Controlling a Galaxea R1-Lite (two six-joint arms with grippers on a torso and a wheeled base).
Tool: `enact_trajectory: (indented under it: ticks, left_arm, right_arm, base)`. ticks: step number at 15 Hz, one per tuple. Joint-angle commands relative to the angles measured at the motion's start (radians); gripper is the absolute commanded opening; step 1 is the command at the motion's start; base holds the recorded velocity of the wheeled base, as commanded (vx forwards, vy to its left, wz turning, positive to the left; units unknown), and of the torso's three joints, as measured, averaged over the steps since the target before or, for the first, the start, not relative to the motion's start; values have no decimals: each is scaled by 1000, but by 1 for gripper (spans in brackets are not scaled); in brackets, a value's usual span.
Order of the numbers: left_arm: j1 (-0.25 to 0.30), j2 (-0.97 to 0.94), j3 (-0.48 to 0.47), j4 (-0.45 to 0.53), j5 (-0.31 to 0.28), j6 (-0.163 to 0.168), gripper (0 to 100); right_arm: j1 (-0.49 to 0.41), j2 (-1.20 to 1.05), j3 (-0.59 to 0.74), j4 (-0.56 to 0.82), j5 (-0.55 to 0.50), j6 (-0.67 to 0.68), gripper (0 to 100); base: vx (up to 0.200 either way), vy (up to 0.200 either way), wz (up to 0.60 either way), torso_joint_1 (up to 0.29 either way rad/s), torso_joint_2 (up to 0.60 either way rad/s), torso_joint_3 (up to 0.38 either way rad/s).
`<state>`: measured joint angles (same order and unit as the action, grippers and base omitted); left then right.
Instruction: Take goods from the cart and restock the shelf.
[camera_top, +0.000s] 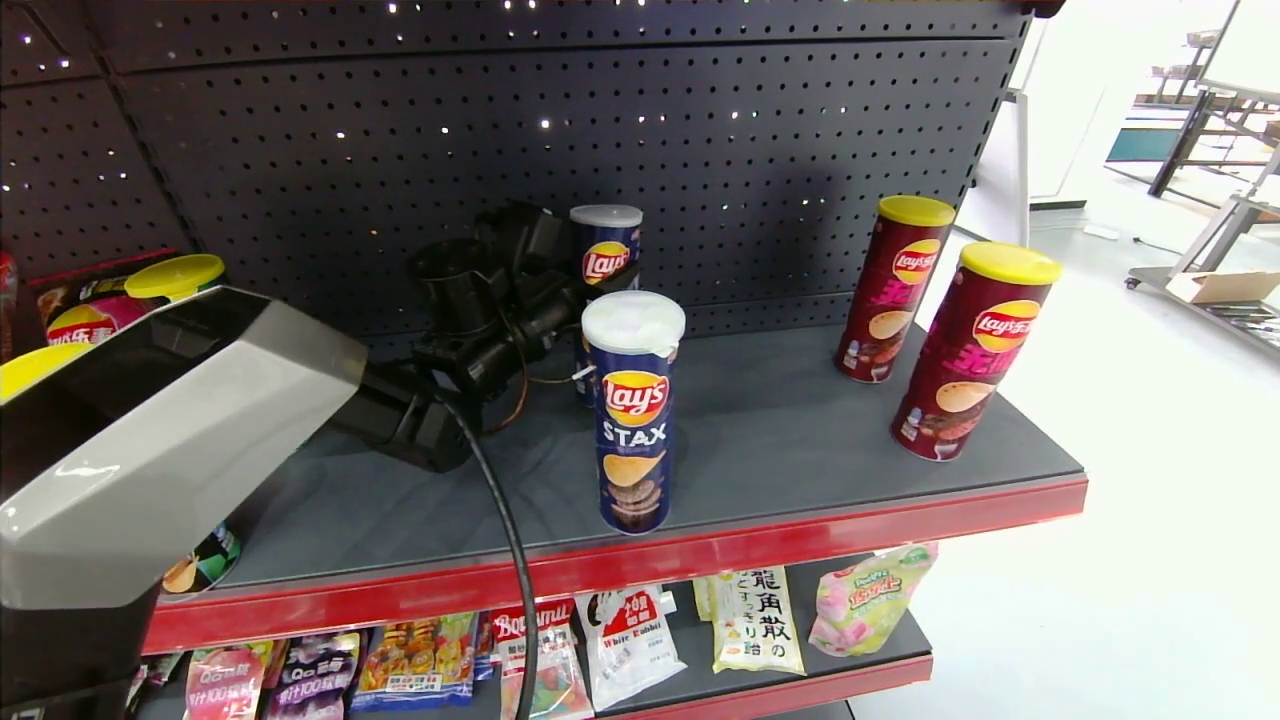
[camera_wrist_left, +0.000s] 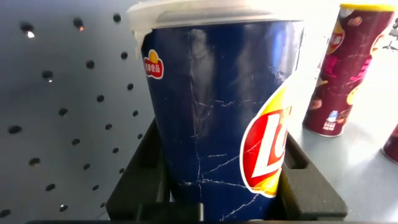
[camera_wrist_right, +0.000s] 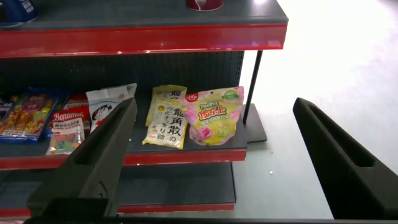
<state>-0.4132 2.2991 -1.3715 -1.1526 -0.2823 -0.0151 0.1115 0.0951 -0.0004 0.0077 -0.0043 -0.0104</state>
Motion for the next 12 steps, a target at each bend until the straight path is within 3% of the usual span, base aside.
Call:
enact_trajectory:
  ticks: [1,7,12]
  left_arm:
    - [-10,22,-28,2,0,1,0]
    - [-10,33,-24,2,-3,4,0]
    - [-12,-3,8,66,-14,3,0]
  right_arm:
    - [0,2,-1,0,0,0,100]
    - [0,2,-1,0,0,0,100]
    - [0,2,-1,0,0,0,100]
  base:
    - [0,0,0,0,0,0]
    - [0,0,0,0,0,0]
    - [0,0,0,0,0,0]
